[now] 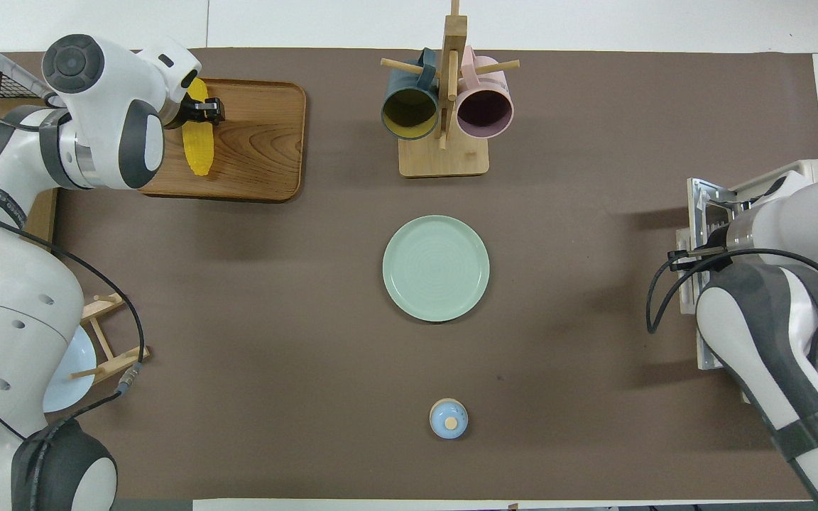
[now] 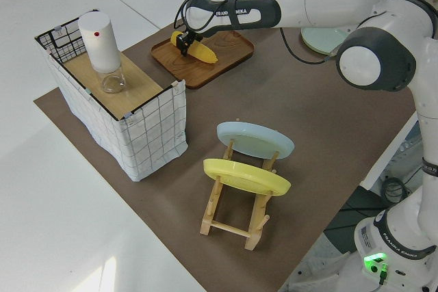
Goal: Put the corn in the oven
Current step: 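Lift the corn with the left gripper while the right gripper opens the oven door, then carry the corn over the plate while the right gripper reaches toward it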
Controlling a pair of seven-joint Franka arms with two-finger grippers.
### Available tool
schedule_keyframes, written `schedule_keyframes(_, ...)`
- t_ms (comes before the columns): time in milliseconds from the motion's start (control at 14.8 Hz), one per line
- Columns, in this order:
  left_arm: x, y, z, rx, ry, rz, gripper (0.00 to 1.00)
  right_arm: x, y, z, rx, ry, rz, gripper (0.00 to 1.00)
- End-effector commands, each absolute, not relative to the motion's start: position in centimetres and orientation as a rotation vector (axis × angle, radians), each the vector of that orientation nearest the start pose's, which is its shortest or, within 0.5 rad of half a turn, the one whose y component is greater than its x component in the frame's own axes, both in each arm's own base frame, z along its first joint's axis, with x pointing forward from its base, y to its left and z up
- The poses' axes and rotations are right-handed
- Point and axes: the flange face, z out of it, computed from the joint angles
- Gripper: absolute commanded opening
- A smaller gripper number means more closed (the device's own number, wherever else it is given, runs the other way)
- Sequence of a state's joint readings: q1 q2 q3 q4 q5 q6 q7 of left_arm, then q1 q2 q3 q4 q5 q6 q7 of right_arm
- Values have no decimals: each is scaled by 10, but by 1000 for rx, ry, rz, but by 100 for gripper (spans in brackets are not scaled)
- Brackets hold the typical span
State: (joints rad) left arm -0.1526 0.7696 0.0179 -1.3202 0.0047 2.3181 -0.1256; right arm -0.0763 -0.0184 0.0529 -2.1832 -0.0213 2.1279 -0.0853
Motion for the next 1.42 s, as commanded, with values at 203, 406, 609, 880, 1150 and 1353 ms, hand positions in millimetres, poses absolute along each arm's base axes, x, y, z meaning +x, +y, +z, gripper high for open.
schedule_keyframes(203, 750, -115, 338, -3169, 10, -304, 0, 532, 4, 356, -3185, -55, -28, 0)
schedule_keyframes(406, 723, -128, 386, -3200, -54, -206, 0, 517, 6, 339, -3181, -63, -64, 0)
schedule_keyframes(609, 666, -159, 422, -3206, -145, -126, 0, 515, 7, 327, -3179, -60, -57, 0)
schedule_keyframes(880, 580, -232, 416, -3190, -184, -3, 0, 515, 6, 326, -3179, -50, -55, 0)
schedule_keyframes(1150, 491, -337, 399, -3209, -202, -34, 0, 527, 24, 335, -3161, -63, -93, 0)
schedule_keyframes(1353, 460, -380, 398, -3255, -177, -113, 0, 538, 41, 348, -3122, -8, -85, 0)
